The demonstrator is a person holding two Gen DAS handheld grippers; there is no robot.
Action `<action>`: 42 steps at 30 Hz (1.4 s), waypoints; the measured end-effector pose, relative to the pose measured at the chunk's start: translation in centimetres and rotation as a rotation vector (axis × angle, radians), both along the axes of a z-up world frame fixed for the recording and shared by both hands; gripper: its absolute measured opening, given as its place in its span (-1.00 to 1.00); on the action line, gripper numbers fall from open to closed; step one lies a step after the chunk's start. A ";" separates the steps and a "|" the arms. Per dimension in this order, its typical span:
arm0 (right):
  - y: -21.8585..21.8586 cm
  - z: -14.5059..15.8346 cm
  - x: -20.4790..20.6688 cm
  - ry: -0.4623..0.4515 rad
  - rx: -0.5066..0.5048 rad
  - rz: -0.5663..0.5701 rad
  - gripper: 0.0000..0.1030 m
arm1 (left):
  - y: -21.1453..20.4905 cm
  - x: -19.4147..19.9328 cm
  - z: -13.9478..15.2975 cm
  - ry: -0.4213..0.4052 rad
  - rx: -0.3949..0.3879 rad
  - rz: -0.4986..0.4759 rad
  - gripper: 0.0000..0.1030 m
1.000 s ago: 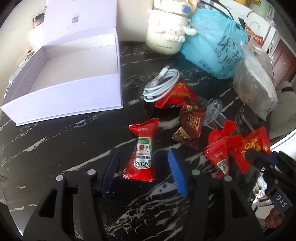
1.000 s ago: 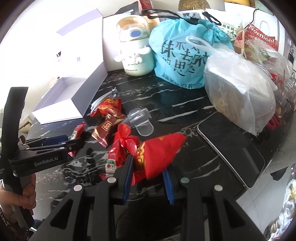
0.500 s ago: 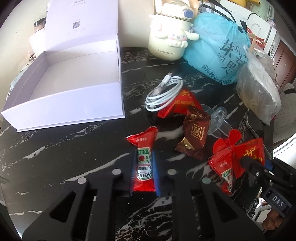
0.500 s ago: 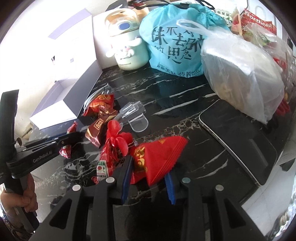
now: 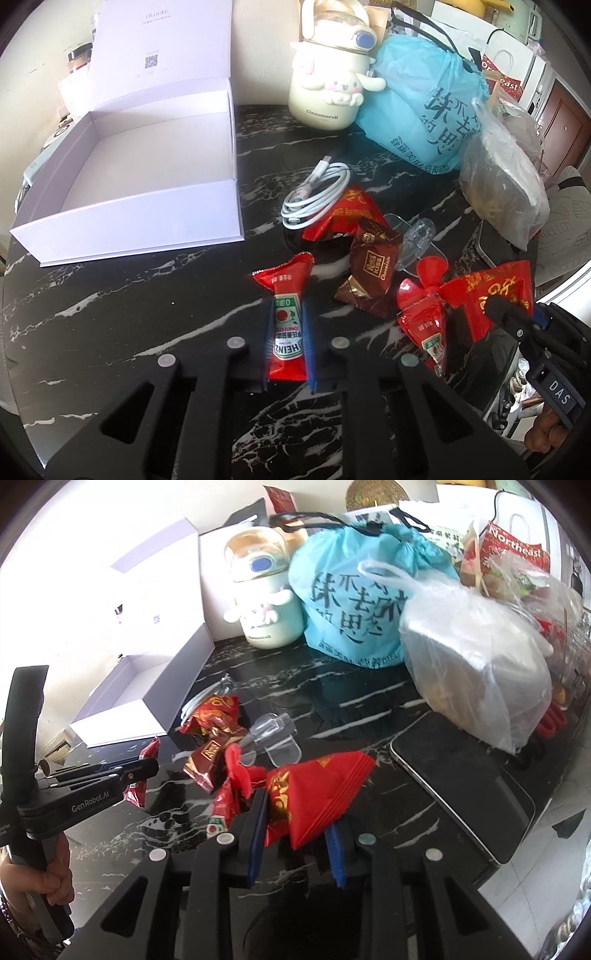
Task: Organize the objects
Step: 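Carry both held packets over to the open white gift box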
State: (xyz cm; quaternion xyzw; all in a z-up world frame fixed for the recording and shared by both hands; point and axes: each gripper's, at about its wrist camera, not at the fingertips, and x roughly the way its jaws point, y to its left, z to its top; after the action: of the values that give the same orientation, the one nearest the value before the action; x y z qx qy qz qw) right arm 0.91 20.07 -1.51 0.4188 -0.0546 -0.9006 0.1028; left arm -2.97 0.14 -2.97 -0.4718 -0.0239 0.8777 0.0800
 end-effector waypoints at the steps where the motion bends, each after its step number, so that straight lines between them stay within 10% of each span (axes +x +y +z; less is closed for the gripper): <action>1: -0.1 0.2 0.1 0.004 -0.002 0.006 -0.45 | -0.2 0.1 0.2 0.002 0.000 0.003 -0.75; 42: -15.1 2.5 3.0 0.059 -0.005 0.458 -0.46 | -10.3 7.3 2.2 0.008 -0.091 0.213 -0.74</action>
State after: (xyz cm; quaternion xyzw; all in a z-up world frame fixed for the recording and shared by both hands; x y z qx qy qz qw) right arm 3.91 5.02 1.02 0.3933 0.0424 -0.8656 0.3070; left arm 4.34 -10.11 -0.74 -0.4660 -0.0338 0.8835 -0.0349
